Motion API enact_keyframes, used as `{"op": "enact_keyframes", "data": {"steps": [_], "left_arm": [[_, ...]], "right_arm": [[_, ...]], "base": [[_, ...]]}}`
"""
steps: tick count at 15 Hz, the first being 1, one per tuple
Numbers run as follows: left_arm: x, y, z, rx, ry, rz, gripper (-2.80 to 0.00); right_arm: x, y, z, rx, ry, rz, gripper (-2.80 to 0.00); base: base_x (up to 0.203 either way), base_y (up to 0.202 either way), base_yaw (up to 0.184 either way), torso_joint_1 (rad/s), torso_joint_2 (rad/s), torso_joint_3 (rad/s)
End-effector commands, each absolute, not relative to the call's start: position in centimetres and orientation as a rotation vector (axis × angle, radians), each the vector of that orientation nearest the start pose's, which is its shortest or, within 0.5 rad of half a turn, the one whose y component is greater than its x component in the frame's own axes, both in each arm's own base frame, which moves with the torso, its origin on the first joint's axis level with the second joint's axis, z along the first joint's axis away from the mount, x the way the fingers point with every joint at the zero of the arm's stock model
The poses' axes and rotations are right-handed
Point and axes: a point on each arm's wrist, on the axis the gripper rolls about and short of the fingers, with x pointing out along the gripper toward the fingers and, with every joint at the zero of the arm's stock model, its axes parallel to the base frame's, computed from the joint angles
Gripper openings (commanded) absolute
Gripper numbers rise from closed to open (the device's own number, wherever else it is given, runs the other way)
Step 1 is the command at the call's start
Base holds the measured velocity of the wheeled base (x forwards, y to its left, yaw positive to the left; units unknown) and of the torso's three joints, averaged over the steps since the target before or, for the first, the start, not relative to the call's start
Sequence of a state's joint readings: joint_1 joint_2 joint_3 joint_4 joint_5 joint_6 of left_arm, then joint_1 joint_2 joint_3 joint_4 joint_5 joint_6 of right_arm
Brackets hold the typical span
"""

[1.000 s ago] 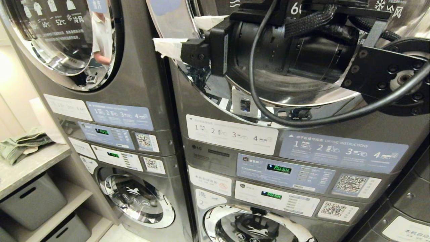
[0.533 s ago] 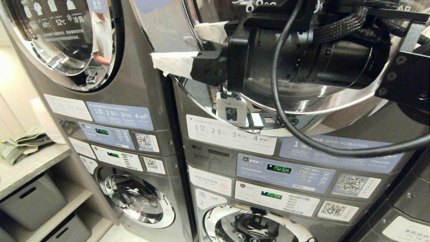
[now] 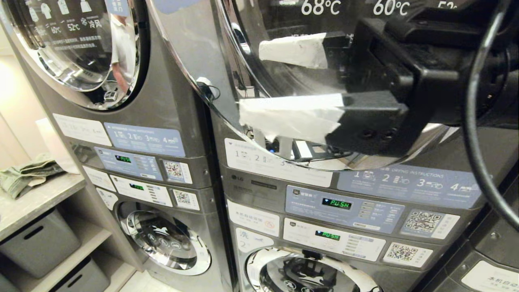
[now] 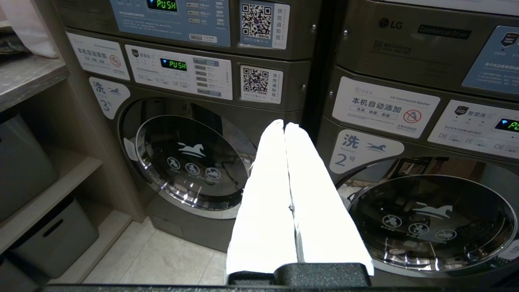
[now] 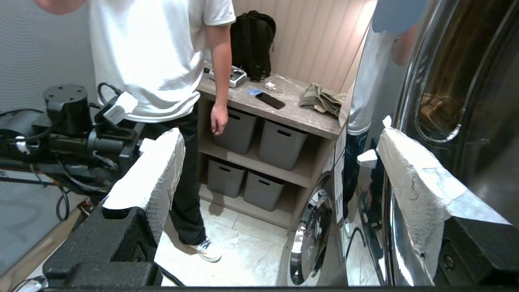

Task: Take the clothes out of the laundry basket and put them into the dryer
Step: Open the dryer

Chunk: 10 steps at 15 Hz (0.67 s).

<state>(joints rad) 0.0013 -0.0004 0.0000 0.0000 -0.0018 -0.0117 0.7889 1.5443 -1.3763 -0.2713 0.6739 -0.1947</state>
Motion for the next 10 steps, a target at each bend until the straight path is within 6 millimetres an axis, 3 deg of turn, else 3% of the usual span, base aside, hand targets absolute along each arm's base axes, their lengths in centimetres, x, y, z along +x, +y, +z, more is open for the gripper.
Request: {"op": "enact_keyframes", "data": {"steps": [1,5,10], "left_arm": [[-2.3,0.0,7.5,-0.012,-0.002,0.000,-2.80],[-2.3,0.0,7.5,-0.012,0.001,0.000,-2.80],[-2.3,0.0,7.5,-0.012,0.000,0.000,-2.80]], "right_arm": [[17.0,19.1,36.2,-0.149,-0.289,1.441,0.00],[17.3,19.3,37.3,-0.147,-0.331,1.399,0.00],[18.1,22.3,37.4,-0.190,-0.363,1.289,0.00]], "base": [[0.000,0.000,0.000,0.000,0.00,0.000],[0.000,0.000,0.000,0.000,0.00,0.000],[0.000,0.000,0.000,0.000,0.00,0.000]]}}
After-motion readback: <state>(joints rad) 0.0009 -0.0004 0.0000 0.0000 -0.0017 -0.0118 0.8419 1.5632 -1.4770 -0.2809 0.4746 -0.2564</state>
